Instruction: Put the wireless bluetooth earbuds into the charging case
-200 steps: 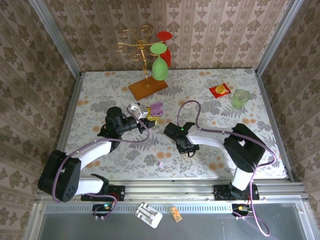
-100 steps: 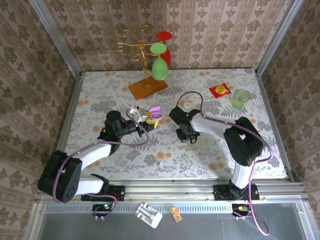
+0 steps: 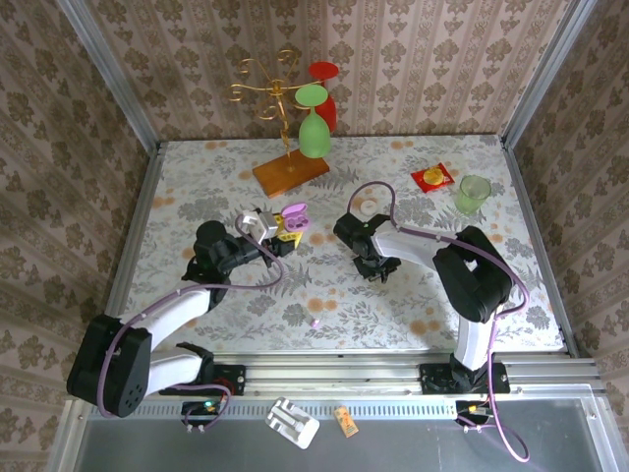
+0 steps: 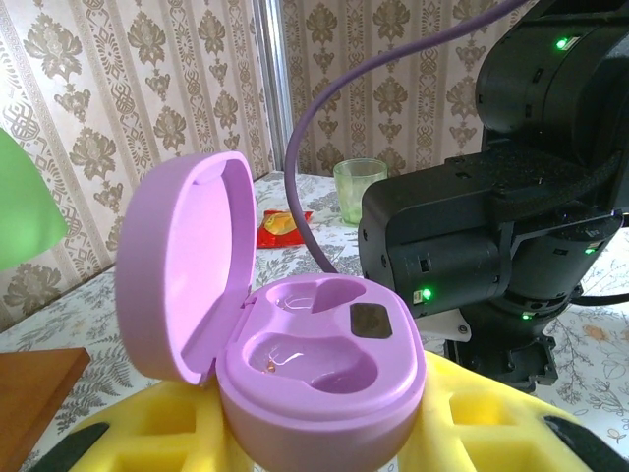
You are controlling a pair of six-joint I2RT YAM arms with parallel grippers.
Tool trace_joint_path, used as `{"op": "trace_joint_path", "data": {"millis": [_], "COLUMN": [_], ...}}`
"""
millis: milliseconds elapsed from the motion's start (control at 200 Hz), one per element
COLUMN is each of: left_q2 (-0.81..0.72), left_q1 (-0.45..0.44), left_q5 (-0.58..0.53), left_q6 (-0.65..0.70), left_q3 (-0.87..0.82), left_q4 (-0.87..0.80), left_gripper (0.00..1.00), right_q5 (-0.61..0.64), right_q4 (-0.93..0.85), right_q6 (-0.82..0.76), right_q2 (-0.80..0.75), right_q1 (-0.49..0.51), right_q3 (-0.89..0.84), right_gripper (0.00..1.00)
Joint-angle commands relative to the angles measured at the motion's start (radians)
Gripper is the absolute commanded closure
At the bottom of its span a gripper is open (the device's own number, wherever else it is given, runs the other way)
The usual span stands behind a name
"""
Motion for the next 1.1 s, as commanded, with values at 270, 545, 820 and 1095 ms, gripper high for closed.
{"op": "trace_joint_path", "data": {"millis": [270, 545, 820, 1095], "left_q2": [-0.054, -0.049, -0.048, -0.044], "left_q1": [0.005, 0.005, 0.005, 0.005], "left_q5": [-0.013, -0.015, -0.017, -0.019], "left_q6": [0.008, 0.012, 0.016, 0.018], "left_q3": [-0.002, 0.000, 0.001, 0.004], "left_q4": [-0.057, -0.063, -0.066, -0.065], "left_gripper": [0.75, 0.75, 0.75, 0.75], "right_q5": [0.181, 0.188, 0.192, 0.196], "right_q4": [-0.145, -0.147, -0.143, -0.138], "right_q6": [0.092, 0.104, 0.096, 0.084], "right_q2": [0.017, 0.069, 0.110, 0.137], "right_q1": [0.083, 0.096, 0.102, 0.106], "right_q3": [0.069, 0.080, 0.084, 0.090], "right_gripper": [0.70, 0.71, 0.72, 0.73]}}
